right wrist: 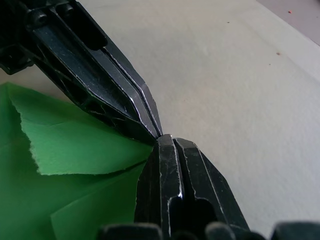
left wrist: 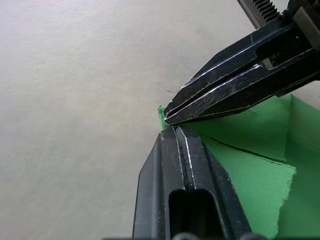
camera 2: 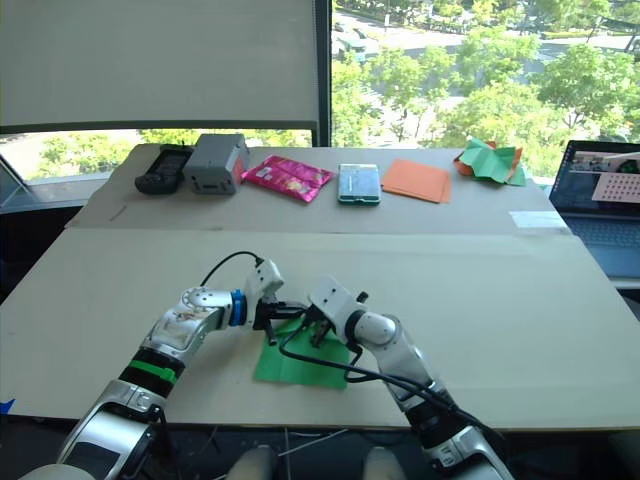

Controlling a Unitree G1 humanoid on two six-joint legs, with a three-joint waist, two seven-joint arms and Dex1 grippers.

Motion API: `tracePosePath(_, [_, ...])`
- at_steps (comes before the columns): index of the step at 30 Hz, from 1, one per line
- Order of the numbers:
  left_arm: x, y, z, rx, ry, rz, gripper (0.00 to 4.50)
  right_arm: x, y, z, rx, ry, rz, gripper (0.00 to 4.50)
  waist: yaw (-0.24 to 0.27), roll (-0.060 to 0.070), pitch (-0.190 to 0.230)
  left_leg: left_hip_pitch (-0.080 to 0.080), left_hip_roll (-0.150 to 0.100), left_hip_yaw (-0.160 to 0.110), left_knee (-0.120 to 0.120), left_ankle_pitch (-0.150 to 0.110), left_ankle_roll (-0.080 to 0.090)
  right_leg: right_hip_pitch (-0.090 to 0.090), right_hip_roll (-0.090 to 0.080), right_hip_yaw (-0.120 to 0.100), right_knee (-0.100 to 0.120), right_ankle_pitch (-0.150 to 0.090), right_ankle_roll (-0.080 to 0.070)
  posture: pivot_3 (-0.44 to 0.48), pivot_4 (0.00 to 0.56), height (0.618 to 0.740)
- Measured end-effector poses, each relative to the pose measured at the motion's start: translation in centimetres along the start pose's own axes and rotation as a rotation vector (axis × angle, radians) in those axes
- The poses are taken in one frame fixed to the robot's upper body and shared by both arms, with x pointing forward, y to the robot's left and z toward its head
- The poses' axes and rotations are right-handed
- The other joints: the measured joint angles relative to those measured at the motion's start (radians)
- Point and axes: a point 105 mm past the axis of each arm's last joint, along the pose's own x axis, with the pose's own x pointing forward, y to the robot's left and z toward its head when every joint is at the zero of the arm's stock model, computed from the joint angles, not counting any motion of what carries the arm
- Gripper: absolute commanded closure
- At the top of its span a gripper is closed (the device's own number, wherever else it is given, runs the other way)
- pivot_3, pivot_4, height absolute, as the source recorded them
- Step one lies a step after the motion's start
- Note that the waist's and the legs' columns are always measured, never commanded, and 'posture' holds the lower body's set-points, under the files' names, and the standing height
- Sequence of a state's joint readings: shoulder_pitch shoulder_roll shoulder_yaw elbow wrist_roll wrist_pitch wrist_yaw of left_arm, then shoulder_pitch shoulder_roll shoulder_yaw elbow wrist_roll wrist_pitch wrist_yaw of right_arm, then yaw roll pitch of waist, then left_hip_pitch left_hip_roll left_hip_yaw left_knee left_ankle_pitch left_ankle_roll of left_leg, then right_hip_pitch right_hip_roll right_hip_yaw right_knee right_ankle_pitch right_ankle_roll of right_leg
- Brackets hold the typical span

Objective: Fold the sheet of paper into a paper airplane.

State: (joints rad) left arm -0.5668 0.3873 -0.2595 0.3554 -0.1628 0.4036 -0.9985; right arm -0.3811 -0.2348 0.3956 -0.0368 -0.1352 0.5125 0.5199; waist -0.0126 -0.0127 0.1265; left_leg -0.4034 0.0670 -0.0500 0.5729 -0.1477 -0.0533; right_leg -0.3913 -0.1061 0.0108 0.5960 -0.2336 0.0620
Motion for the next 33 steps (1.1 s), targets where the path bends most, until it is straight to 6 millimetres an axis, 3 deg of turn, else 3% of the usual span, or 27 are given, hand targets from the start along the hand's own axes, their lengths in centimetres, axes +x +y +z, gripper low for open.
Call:
tracePosePath(15, [0.1,-0.5,-0.9,0.070,0.034,-0.019,4.49,0.0,0.2,-0.1,0.003,0.014,0.005,4.50,0.000,0.002,-0.004,0.003,0.000,0.000,0.000,0.000,0.000,0.002,0.000,0.000,0.000,0.000,0.000,0.000,0.150,0.706])
tracePosePath(33, [-2.7,-1.1,-2.9,0.070,0.062,0.012,4.49,0.3,0.5,-0.1,0.004,0.016,0.018,4.50,-0.008,0.005,-0.008,0.005,0.001,0.000,0.000,0.000,-0.001,0.002,0.000,0.000,0.000,-0.001,-0.001,0.000,0.150,0.706])
